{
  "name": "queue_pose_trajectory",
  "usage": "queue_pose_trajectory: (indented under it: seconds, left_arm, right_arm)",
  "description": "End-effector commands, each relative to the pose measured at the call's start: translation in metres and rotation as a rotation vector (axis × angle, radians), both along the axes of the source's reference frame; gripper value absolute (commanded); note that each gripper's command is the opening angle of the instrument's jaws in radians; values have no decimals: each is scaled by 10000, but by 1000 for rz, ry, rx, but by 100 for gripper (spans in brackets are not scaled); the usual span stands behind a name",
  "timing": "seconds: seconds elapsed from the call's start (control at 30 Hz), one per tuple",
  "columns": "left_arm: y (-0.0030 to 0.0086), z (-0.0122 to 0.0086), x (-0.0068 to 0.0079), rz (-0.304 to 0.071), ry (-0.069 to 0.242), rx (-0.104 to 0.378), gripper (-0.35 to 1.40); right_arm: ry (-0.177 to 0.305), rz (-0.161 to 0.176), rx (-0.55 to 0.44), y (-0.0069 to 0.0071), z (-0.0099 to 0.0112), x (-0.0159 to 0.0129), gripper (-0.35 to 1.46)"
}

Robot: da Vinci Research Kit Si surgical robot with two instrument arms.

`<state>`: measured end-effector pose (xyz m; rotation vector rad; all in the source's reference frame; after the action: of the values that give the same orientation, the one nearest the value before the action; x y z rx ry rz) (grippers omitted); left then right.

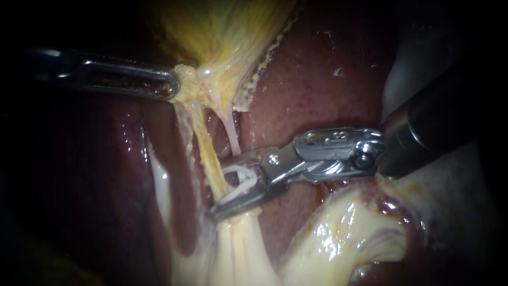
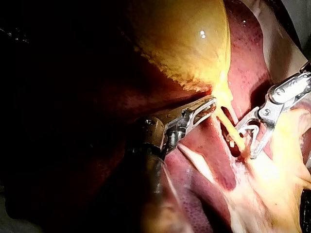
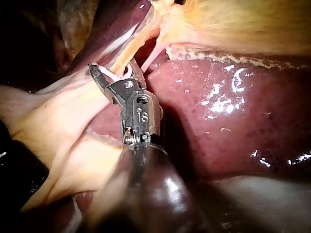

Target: Clipping first clip left tube

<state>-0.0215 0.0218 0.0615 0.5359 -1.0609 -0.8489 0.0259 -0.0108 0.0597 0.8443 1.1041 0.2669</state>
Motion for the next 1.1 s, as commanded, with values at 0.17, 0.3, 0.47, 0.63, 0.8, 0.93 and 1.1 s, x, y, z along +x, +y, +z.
queue_pose_trajectory:
  seconds: [0.17, 0.3, 0.47, 0.63, 0.8, 0.93, 1.1]
  left_arm:
    - [0, 0, 0, 0, 0, 0, -35]
    - [0, 0, 0, 0, 0, 0, -35]
    - [0, 1, -1, 0, 0, 0, -35]
    - [-1, 1, -1, -1, 1, -1, -35]
    - [-1, 1, -1, -1, 1, -1, -35]
    - [-1, 1, -1, -1, 1, -1, -35]
    - [-1, 1, -1, -1, 1, -1, -35]
  right_arm:
    - [43, 0, 43, -6, -11, 6, 48]
    - [64, -3, 66, -12, -19, 11, 48]
    - [72, -21, 78, -17, -26, 17, 45]
    - [68, -22, 88, -19, -28, 20, 36]
    - [67, -18, 86, -19, -28, 19, 13]
    - [52, 16, 78, -19, -29, 15, -34]
    - [15, 57, 120, -17, -26, 13, -35]
